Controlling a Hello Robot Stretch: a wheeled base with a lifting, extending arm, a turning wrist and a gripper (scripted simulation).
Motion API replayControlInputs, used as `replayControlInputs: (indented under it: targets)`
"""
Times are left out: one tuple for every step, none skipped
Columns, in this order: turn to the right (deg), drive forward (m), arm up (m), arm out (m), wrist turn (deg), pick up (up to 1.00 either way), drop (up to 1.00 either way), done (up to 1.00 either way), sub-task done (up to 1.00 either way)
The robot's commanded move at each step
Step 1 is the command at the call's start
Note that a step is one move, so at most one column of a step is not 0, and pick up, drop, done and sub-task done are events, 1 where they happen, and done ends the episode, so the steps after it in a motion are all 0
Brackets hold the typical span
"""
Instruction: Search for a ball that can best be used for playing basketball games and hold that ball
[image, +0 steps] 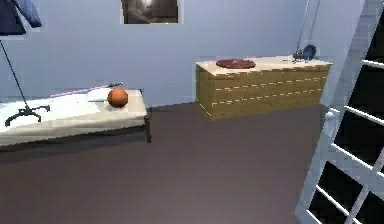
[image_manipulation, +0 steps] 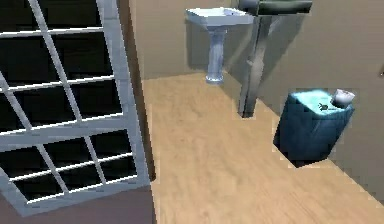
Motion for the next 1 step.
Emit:
replayControlInputs:
  targets:
    - [0.0,0.7,0.0,0.0,0.0,0.0,0.0,0.0,0.0]
